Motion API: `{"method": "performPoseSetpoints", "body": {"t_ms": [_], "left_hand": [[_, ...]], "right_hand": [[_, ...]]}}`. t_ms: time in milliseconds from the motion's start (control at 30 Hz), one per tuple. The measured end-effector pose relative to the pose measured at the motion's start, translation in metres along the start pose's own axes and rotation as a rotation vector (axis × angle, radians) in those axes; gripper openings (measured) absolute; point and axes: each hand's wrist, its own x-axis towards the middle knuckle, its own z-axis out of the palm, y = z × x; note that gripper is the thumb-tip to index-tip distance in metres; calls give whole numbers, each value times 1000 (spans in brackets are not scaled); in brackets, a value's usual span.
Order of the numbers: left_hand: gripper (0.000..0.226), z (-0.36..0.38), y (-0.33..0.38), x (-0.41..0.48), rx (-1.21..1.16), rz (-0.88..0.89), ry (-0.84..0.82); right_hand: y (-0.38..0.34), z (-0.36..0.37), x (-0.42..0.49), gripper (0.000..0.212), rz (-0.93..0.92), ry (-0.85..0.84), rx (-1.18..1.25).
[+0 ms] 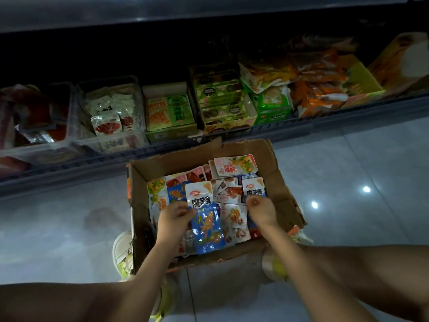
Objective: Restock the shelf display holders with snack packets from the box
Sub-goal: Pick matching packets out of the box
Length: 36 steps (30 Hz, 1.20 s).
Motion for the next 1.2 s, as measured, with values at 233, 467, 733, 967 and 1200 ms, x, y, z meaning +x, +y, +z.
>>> {"method": "performPoseSetpoints", "body": {"t_ms": [233, 467, 733, 967, 1200], "left_hand": [[1, -14, -14, 21, -17, -8, 76], [10, -19, -18, 32, -161, -90, 146], [14, -15, -13, 32, -131, -65, 135], [9, -7, -9, 22, -5, -19, -24], [18, -12, -17, 22, -71, 4, 12]], "right_hand": [[23, 22, 58, 39, 102, 214, -353], [35, 42, 59, 51, 60, 318, -526], [-11, -1, 16, 13, -493, 522, 14], [-45, 41, -20, 29, -305, -151, 151], [-48, 51, -14, 20, -279, -148, 239]]}}
